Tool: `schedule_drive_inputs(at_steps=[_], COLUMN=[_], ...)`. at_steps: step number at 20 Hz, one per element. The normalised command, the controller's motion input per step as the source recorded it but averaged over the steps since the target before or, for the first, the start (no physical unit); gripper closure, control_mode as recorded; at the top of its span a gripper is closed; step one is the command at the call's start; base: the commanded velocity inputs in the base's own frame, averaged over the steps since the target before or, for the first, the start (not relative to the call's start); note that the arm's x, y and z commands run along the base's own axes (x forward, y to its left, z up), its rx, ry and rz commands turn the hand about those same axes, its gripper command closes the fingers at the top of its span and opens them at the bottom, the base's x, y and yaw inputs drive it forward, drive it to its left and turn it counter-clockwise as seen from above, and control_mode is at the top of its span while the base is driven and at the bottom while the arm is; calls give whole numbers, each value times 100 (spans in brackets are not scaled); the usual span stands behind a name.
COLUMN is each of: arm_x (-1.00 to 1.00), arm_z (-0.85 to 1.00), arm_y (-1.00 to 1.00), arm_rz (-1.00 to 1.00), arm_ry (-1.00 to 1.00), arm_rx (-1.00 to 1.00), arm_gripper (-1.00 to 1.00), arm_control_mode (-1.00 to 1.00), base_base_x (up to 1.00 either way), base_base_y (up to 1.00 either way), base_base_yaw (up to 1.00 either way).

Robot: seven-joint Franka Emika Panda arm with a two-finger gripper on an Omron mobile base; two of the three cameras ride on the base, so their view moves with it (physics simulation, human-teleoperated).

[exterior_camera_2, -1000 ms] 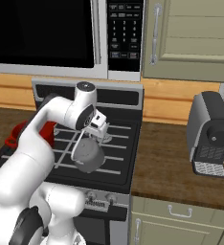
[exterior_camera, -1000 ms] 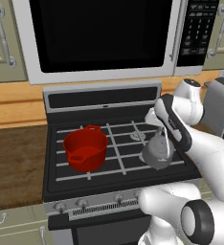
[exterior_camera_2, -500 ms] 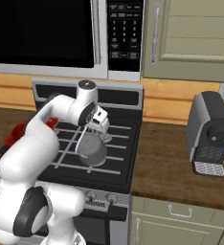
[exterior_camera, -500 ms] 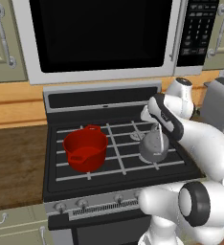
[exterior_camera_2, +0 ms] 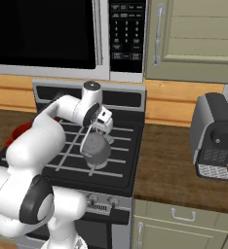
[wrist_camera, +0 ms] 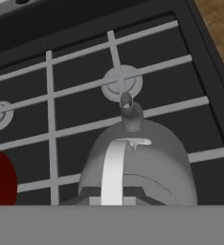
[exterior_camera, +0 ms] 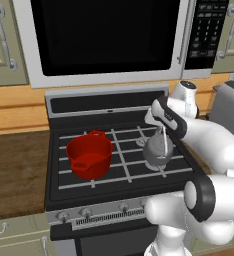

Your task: Pick the kettle from the counter and place it on a stove burner. Then turn the burner on.

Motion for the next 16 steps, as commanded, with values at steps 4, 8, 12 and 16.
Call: schedule_drive_inputs(at_steps=[4, 8, 12, 16], arm_x=[0, 0, 0, 0], arm_z=[-48, -35, -14, -1], arm_y=[0, 0, 0, 3], arm_rz=[0, 0, 0, 11], arm_ry=[-5, -4, -3, -2], arm_rx=[0, 0, 0, 0], arm_gripper=[100, 100, 100, 100], arm_control_mode=[-100, -100, -100, -100], base_base_x=[0, 0, 0, 0], base_base_y=[0, 0, 0, 0], base_base_yaw=[0, 0, 0, 0])
